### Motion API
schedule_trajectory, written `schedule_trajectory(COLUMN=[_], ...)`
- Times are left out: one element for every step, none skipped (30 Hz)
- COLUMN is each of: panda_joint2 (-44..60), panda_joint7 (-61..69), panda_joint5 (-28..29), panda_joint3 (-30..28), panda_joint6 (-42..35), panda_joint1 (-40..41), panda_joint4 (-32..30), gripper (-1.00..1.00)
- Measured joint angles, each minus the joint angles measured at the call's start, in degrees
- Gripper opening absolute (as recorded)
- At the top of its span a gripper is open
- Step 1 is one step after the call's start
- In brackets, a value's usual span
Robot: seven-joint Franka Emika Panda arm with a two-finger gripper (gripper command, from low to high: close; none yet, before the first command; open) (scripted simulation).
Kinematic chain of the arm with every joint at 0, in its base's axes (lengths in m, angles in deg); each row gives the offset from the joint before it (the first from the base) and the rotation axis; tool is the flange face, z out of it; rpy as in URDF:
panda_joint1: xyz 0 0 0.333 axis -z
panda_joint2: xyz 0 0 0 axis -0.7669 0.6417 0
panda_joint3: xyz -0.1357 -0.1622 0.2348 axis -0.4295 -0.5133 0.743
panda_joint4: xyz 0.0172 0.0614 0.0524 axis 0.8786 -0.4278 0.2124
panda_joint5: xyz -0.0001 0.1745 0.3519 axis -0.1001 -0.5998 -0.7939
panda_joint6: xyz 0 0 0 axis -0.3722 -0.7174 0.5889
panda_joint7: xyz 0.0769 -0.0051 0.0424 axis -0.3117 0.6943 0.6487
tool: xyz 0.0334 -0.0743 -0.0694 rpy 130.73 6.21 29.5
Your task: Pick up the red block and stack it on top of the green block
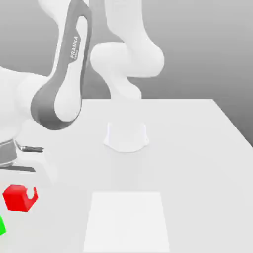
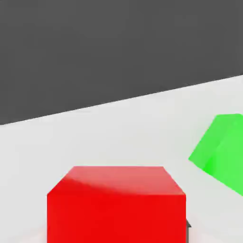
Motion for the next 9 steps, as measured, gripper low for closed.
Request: schedule_trajectory(panda_joint2=[0.79, 2.1, 3.78, 5.65, 7.62, 9.26, 9.26, 9.26, 9.26], panda_joint7=[-1.14, -1.42, -1.13, -0.55, 0.15, 0.74, 0.74, 0.74, 0.74], panda_joint5=[0.39, 0.08, -0.7, -1.72, -2.82, -3.71, -3.71, -3.71, -3.71], panda_joint3=[-1.05, -1.36, -1.14, -0.63, 0.09, 0.77, 0.77, 0.77, 0.77], panda_joint6=[-0.89, -0.64, 0.39, 1.81, 3.42, 4.8, 4.8, 4.8, 4.8], panda_joint1=[0.57, 1.07, 1.59, 2.15, 2.78, 3.35, 3.35, 3.35, 3.35], panda_joint4=[1.95, 3.14, 3.82, 4.24, 4.52, 4.7, 4.7, 4.7, 4.7], gripper=[-1.0, -1.0, -1.0, -1.0, -1.0, 1.0, 1.0, 1.0, 1.0])
